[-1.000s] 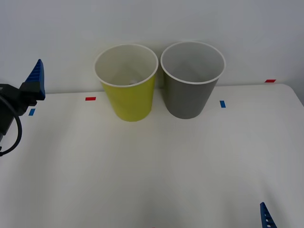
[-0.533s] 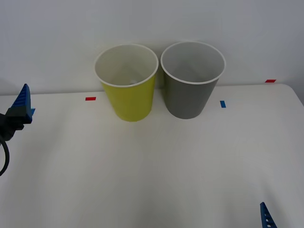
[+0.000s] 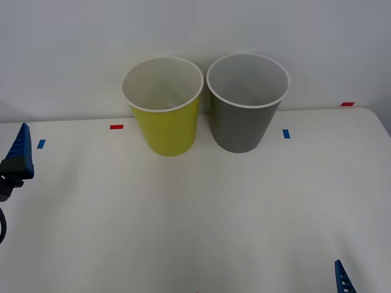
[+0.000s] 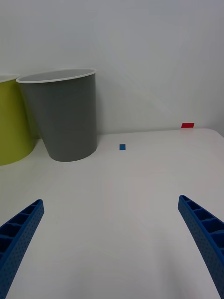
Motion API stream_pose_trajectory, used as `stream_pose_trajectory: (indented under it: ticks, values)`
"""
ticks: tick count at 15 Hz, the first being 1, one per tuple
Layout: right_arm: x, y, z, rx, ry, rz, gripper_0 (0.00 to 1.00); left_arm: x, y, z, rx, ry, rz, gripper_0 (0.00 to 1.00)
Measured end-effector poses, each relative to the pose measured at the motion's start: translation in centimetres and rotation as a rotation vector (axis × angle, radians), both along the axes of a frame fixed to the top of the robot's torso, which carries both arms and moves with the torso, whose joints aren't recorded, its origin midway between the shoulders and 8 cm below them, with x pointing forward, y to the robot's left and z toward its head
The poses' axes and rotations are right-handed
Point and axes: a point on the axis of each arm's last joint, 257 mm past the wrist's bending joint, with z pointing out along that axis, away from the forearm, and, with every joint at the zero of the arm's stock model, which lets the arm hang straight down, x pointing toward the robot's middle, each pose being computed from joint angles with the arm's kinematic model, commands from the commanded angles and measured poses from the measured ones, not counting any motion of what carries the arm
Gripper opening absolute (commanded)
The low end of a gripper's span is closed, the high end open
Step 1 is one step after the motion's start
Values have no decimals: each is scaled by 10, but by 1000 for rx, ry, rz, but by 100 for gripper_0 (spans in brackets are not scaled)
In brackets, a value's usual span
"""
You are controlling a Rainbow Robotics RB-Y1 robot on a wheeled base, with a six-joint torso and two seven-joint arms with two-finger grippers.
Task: Put cans in the gray bin and PET bottles in the light green bin.
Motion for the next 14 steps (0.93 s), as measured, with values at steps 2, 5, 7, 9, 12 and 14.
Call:
stream_pose_trajectory:
  ticks: [2, 5, 7, 9, 12, 14]
  values:
    - [0, 0, 0, 0, 0, 0, 100, -9, -2, -24, -3, -1, -14, 100]
    - [0, 0, 0, 0, 0, 0, 100, -29, -9, -75, -33, 54, -33, 100]
    - [0, 0, 0, 0, 0, 0, 100, -39, -10, -98, -51, 68, -27, 100]
    - [0, 0, 0, 0, 0, 0, 100, -49, -12, -105, -39, 57, -39, 100]
    - [0, 0, 0, 0, 0, 0, 100, -74, -20, -125, -43, 81, -50, 100]
    - [0, 0, 0, 0, 0, 0, 100, -92, -23, -132, -10, 102, -46, 100]
